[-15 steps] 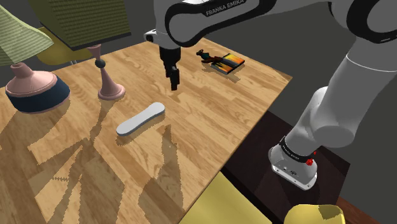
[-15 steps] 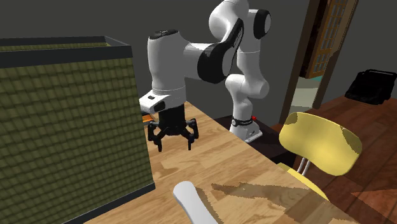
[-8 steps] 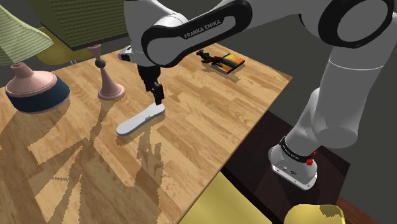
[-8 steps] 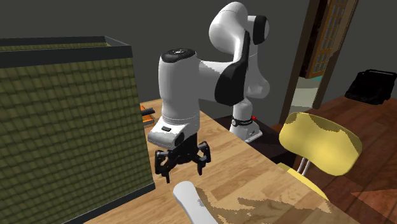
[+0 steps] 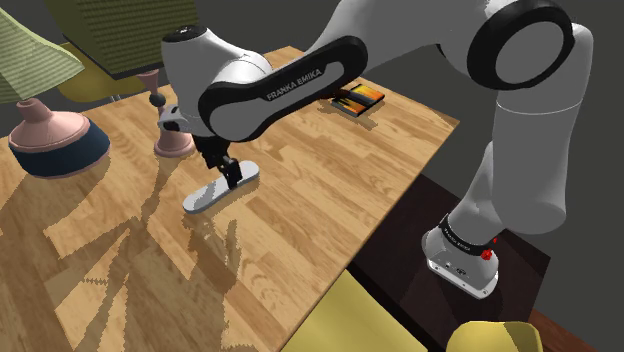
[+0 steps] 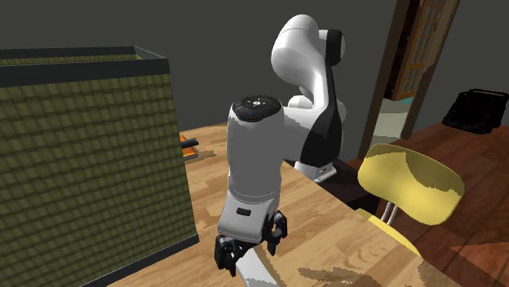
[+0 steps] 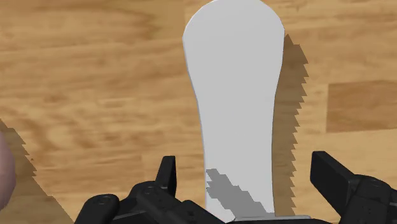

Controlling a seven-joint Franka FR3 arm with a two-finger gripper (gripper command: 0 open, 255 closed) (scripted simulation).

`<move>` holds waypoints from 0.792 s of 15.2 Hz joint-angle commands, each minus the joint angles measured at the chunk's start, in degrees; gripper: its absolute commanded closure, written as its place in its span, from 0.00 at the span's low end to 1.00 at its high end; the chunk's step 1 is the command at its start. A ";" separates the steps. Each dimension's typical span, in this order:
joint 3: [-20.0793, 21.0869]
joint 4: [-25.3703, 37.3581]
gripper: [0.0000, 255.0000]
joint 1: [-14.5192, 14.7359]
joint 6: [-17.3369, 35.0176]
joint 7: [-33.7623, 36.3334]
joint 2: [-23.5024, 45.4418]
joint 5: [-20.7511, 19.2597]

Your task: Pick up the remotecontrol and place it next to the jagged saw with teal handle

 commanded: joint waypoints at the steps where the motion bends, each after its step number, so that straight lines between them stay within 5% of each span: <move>1: -0.06 -0.81 0.00 0.11 1.43 0.08 0.62 -0.31; 12: -0.30 -1.77 0.00 0.21 3.59 0.34 1.87 -0.73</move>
